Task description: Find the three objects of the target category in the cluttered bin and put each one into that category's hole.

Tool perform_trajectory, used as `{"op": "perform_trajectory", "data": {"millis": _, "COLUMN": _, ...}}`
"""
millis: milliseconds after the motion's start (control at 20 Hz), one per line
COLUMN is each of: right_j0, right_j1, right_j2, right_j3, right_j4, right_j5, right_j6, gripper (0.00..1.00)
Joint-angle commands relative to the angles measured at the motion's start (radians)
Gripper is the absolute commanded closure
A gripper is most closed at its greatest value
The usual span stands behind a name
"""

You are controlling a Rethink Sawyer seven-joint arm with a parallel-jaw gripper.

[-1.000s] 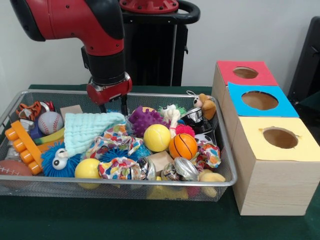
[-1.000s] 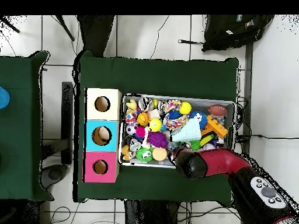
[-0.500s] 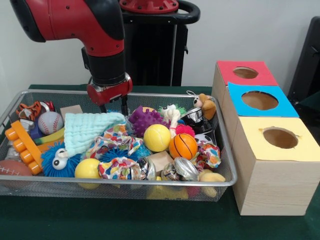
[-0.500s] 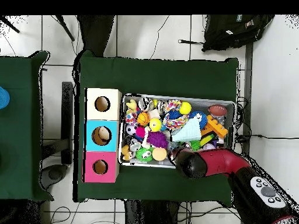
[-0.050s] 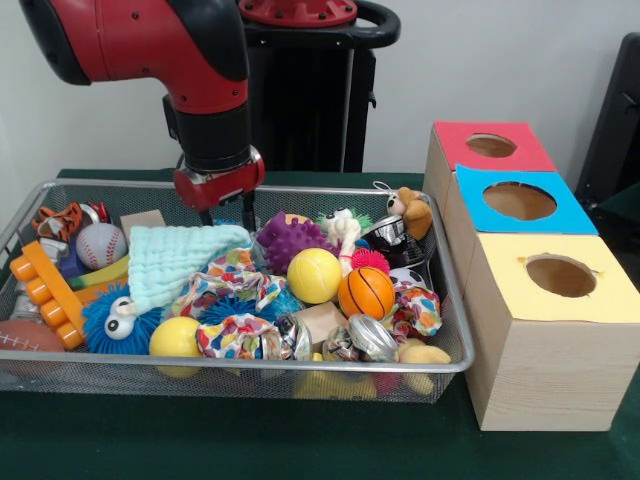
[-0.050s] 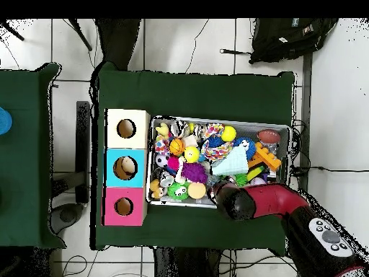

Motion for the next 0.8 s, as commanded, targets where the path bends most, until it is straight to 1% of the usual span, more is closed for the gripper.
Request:
{"op": "perform_trajectory", "data": {"millis": 50, "right_j0": 0.004, "right_j1": 0.198, "right_j2": 0.050, "right_j3": -0.072, "right_j4": -0.031, "right_j5": 0.089, "right_j6": -0.090, "gripper": 0.00}}
{"op": "perform_trajectory", "data": {"millis": 400, "right_j0": 0.003, "right_j1": 0.202, "right_j2": 0.059, "right_j3": -0.071, "right_j4": -0.023, "right_j5": 0.118, "right_j6": -0.109, "gripper": 0.00}}
{"op": "perform_trajectory", "data": {"millis": 800, "right_j0": -0.024, "right_j1": 0.203, "right_j2": 0.105, "right_j3": -0.053, "right_j4": -0.010, "right_j5": 0.179, "right_j6": -0.172, "gripper": 0.00}}
